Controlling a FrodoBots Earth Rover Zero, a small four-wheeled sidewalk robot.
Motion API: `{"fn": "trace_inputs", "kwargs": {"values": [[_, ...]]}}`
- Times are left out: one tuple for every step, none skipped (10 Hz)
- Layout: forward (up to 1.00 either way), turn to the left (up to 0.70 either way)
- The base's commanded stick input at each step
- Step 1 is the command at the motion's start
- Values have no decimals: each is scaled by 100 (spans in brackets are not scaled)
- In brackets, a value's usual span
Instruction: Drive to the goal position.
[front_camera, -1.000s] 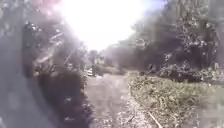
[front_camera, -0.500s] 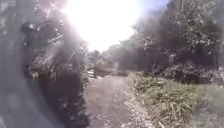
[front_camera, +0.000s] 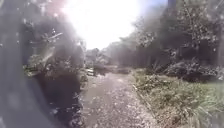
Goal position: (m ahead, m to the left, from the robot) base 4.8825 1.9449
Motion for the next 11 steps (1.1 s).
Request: {"fn": "trace_inputs", "kwargs": {"values": [[50,0],[50,0],[50,0],[50,0],[50,0],[50,0],[50,0],[50,0],[50,0],[50,0],[50,0]]}}
